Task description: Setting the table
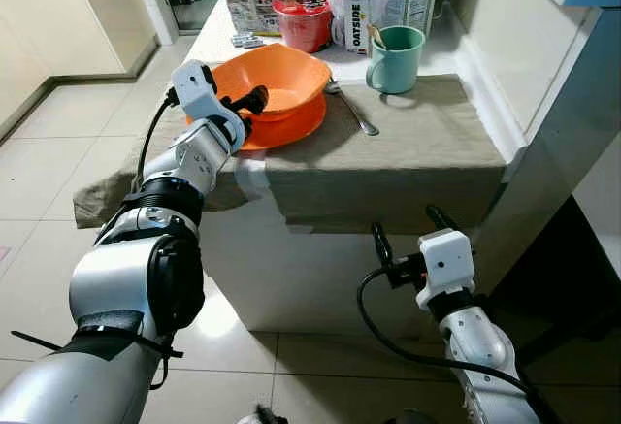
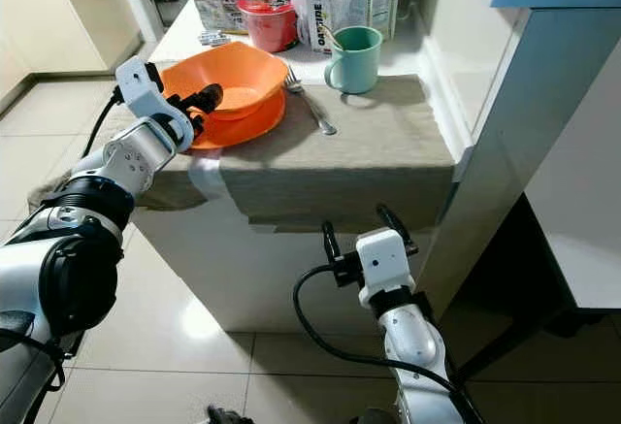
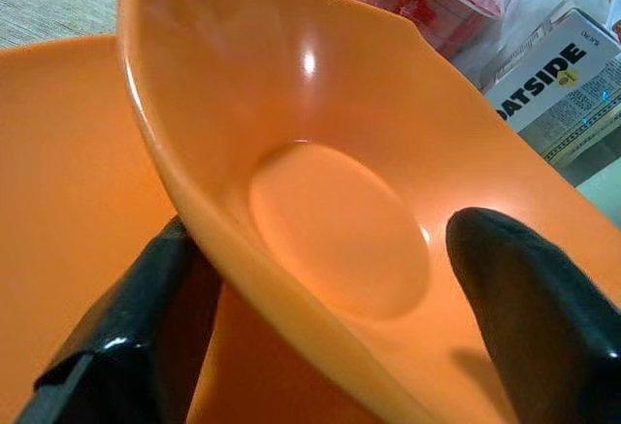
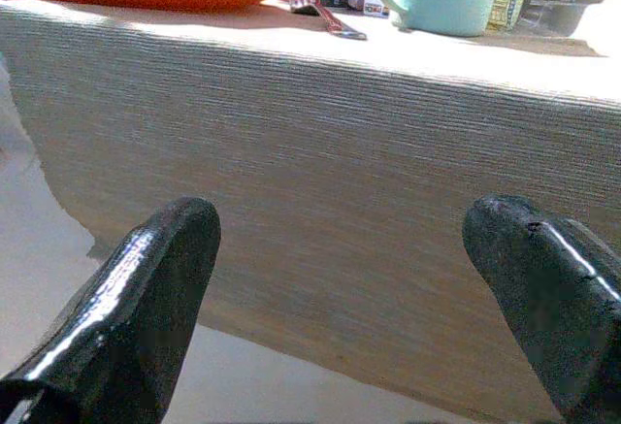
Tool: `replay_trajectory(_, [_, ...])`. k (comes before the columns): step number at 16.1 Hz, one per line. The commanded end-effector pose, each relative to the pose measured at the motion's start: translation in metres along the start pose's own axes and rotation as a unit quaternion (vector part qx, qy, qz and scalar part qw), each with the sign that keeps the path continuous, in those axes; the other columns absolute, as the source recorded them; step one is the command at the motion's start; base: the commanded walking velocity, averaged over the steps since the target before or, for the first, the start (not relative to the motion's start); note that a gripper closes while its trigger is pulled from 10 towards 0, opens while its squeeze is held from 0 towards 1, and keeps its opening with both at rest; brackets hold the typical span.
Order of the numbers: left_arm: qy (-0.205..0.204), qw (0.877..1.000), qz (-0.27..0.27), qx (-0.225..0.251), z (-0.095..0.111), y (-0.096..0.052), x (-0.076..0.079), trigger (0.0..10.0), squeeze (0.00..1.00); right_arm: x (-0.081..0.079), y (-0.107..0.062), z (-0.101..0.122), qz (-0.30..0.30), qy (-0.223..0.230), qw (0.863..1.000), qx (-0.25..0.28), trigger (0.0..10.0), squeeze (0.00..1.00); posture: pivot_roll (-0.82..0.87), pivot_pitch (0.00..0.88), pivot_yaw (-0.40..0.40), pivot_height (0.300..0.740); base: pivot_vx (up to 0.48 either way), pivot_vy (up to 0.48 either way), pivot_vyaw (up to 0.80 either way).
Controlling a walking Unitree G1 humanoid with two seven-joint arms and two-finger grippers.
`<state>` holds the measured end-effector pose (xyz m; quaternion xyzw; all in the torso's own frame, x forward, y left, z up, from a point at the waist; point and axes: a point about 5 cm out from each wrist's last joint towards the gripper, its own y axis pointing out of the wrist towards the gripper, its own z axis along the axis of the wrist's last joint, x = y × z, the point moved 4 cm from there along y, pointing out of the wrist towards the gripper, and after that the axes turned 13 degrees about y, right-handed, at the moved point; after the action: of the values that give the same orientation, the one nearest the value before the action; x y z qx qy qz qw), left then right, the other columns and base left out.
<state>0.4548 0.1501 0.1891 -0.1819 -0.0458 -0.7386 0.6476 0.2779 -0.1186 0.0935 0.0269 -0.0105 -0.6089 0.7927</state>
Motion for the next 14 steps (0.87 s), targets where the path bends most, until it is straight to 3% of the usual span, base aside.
replay_trajectory(1, [0.012,1.0,0.001,0.009,0.0097,0.0009,0.0025,0.0,0.0,-0.0045,-0.0003,0.0042,0.007,-0.001,1.0,0.006,10.0,0.0,-0.21,0.039,0.128,0.719,0.0,0.0,0.0])
replay_trajectory(14, [-0.024,0.999,-0.004,0.026,0.0186,0.0007,0.003,0.0,0.0,-0.0054,-0.0003,0.0028,0.011,-0.002,1.0,0.001,10.0,0.0,-0.21,0.043,0.124,0.719,0.0,0.0,0.0])
